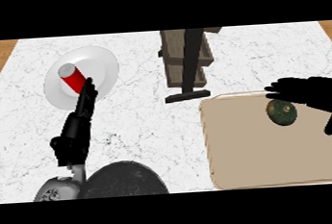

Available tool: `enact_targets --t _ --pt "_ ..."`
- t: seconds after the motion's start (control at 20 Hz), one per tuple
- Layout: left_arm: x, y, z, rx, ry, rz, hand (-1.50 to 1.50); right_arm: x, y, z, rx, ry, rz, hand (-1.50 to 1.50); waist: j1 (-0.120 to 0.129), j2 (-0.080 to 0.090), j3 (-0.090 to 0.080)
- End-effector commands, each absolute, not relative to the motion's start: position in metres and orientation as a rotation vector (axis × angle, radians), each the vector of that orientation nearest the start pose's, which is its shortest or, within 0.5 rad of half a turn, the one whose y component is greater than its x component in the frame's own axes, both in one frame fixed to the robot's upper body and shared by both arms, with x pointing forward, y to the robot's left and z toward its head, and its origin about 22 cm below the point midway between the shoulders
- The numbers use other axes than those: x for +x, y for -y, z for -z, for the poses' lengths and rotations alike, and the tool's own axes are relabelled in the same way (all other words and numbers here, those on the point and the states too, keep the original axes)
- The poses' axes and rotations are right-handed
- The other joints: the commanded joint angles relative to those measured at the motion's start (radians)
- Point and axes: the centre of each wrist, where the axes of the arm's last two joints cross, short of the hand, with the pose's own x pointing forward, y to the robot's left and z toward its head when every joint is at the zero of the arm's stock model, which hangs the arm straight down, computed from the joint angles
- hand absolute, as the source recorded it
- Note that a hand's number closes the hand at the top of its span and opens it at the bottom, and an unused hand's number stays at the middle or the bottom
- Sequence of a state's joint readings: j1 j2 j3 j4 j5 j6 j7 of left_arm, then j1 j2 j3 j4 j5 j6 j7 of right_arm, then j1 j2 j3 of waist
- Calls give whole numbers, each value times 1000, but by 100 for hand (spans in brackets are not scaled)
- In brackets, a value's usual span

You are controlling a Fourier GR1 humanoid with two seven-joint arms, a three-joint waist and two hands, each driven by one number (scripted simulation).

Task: Pick the squash from the tray and place it in the tiered basket

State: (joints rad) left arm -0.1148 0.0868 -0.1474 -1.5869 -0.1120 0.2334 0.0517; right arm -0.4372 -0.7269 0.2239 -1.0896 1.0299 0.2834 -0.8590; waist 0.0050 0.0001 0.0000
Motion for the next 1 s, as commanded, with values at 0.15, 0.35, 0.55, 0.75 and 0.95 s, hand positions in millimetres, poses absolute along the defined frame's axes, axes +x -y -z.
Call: enact_targets --t 0.15,0.35,0.55,0.75,0.95 --pt "254 -211 -28 170 1657 100 0 343 367 -65 -334 1321 -2004 -150 3 0 0" --pt "263 -196 -35 200 1677 115 0 354 365 -67 -305 1324 -2013 -150 4 1 0" --pt "258 -213 -43 182 1667 129 0 356 381 -73 -308 1341 -1982 -150 7 1 0" --pt "274 -200 -40 178 1660 104 0 355 359 -57 -260 1327 -1982 -150 2 1 0" --pt "291 -191 -30 177 1656 107 0 350 368 -29 -267 1376 -1910 -150 1 4 0"
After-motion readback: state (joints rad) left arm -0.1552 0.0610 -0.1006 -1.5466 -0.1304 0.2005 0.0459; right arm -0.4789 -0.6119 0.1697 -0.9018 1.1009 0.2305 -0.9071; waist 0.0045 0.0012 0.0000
